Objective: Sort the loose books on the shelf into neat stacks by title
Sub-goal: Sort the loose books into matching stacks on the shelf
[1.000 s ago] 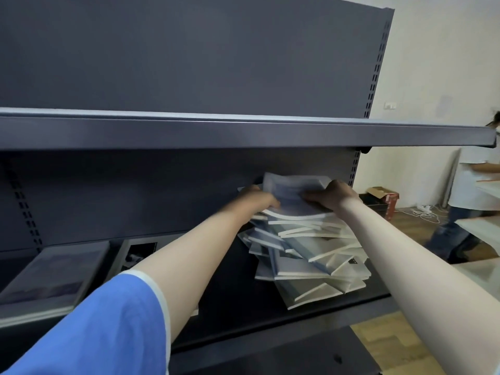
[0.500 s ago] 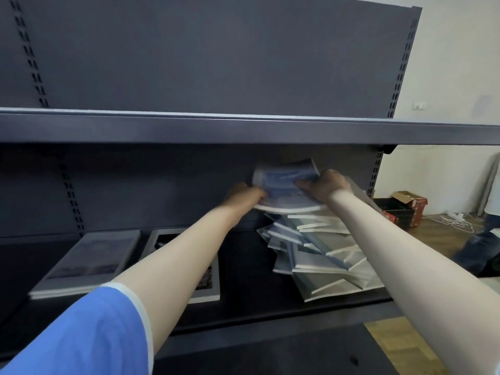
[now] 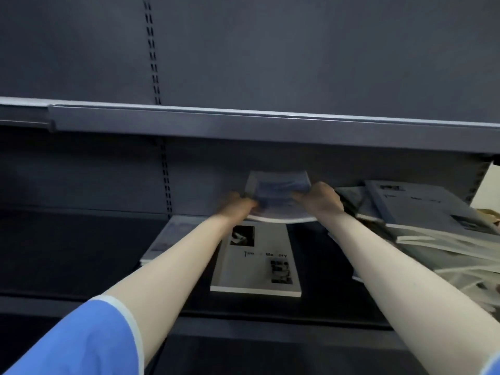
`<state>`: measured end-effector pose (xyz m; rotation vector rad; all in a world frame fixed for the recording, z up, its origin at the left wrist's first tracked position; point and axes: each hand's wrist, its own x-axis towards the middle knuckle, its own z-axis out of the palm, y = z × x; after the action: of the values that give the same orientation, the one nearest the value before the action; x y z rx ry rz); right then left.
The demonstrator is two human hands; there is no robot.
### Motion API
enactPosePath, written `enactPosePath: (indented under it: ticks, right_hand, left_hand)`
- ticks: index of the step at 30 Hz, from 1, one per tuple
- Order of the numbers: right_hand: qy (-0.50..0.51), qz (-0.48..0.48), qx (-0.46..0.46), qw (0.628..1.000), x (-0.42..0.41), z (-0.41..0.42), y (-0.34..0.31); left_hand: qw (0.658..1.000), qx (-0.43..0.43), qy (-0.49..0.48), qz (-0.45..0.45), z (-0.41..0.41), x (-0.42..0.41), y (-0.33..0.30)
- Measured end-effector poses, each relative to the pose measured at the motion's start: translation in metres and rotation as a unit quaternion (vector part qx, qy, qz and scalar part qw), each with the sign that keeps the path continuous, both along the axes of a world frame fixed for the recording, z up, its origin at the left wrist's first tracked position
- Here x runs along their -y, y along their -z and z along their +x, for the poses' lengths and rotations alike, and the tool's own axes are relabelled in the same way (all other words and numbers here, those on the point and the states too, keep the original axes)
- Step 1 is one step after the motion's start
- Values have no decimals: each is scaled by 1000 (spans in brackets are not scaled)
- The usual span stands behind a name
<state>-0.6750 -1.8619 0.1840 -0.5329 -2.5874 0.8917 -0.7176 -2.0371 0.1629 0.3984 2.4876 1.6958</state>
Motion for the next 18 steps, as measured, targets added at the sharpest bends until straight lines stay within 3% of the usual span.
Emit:
enactPosePath:
  ticks: [8,18]
  right_hand:
    - [-43,-23,48,998,83,-44,37]
    - [-44,-1,92,995,155,-79,92]
  left_hand:
    - [989,-23,-98,-112,-28,85,32]
    - [970,-8,-137,-200,-49,155,79]
